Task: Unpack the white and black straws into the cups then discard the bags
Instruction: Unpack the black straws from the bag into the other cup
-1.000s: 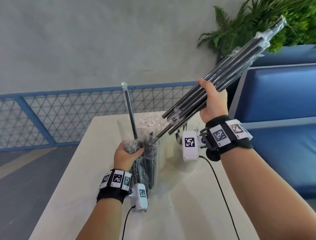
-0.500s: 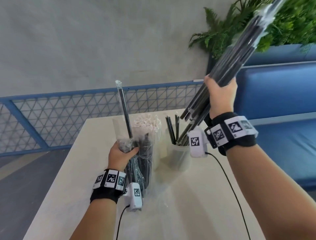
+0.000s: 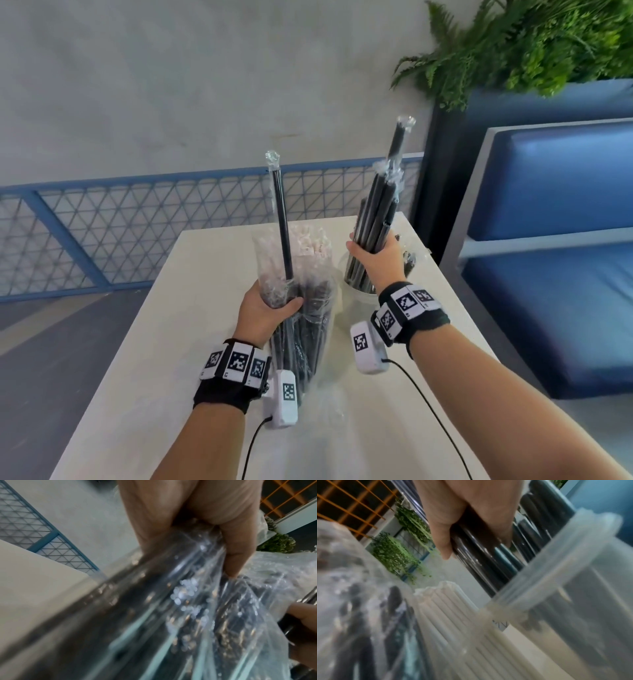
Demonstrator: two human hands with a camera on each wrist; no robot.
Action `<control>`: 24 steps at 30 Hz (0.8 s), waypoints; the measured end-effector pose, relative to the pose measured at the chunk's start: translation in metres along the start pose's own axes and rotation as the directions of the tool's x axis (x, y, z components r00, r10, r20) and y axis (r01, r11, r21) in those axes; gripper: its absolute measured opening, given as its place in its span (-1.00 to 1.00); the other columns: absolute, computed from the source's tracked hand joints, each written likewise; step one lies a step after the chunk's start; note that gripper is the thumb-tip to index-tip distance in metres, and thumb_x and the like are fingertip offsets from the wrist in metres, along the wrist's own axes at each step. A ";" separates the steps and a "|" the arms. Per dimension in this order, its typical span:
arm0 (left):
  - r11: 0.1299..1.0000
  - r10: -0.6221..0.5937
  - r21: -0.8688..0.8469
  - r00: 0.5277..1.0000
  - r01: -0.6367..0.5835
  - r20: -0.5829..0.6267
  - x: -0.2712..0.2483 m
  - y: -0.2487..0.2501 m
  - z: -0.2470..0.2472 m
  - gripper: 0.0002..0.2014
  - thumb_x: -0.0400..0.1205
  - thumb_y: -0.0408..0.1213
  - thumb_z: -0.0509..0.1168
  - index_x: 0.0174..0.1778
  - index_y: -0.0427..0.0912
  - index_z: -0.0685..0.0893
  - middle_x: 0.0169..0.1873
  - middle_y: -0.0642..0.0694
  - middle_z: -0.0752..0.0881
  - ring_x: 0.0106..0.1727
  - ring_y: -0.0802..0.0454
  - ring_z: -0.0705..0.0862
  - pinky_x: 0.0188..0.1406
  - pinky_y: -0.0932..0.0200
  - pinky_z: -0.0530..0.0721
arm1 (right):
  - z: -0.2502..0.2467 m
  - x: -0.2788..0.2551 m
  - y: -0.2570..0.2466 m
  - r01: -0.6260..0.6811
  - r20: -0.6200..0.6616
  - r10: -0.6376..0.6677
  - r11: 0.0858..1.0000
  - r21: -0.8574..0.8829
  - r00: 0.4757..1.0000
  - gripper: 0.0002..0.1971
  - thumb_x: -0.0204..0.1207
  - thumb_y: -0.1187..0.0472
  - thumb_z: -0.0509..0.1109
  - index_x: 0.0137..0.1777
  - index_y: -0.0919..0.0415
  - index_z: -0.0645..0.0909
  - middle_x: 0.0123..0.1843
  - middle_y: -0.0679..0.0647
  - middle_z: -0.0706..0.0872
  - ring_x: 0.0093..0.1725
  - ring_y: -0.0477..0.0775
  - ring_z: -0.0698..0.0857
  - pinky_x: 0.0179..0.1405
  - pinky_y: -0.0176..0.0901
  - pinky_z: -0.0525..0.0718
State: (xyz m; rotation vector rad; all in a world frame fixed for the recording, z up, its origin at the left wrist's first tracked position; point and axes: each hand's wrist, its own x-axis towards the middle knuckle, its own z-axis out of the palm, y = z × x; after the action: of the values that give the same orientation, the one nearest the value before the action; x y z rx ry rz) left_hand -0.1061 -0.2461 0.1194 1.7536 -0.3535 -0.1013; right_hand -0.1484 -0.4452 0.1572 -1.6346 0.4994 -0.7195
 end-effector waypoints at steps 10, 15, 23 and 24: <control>1.000 0.007 -0.027 1.000 -0.006 0.023 0.001 -0.005 -0.002 -0.67 0.37 -0.45 0.54 -0.08 -0.05 0.62 -0.18 0.06 0.74 -0.11 0.22 0.70 -0.15 0.44 0.61 | -0.002 0.007 -0.020 0.299 -0.083 -0.301 0.954 -0.036 0.950 -0.57 0.42 0.34 0.48 0.16 0.04 0.37 -0.07 -0.10 0.70 -0.10 -0.39 0.62 -0.07 -0.63 0.49; 0.998 -0.003 -0.060 1.000 0.004 0.016 0.003 -0.009 -0.002 -0.66 0.37 -0.45 0.54 -0.07 -0.05 0.62 -0.15 0.04 0.74 -0.06 0.17 0.72 -0.04 0.31 0.63 | 0.002 0.005 -0.001 0.213 0.157 -0.174 0.937 -0.277 0.972 -0.80 0.57 0.44 0.21 -0.02 0.23 0.65 -0.05 0.08 0.74 -0.18 -0.23 0.63 -0.05 -0.37 0.57; 0.998 -0.011 -0.069 0.999 0.014 0.034 0.006 -0.015 -0.002 -0.61 0.36 -0.43 0.54 0.07 -0.17 0.64 -0.06 -0.03 0.76 0.03 0.06 0.73 0.08 0.18 0.64 | -0.023 0.002 -0.003 0.037 0.019 -0.039 0.533 -0.846 0.999 -0.34 0.35 -0.29 0.41 0.44 -0.21 0.36 0.68 0.18 -0.08 0.62 0.46 -0.15 0.47 0.47 0.11; 0.997 -0.009 -0.070 0.999 0.012 0.040 0.006 -0.015 -0.003 -0.61 0.36 -0.43 0.54 0.08 -0.19 0.64 -0.05 -0.05 0.76 0.04 0.05 0.73 0.09 0.17 0.65 | -0.026 0.004 0.002 0.004 0.045 0.064 0.533 -0.846 0.997 -0.33 0.36 -0.26 0.43 0.46 -0.17 0.35 0.68 0.18 -0.07 0.61 0.47 -0.09 0.45 0.42 0.23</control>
State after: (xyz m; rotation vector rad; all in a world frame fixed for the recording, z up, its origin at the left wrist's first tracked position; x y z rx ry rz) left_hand -0.0972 -0.2426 0.1059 1.6858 -0.3655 -0.1540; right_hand -0.1635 -0.4670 0.1587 -2.5579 0.9222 -0.3714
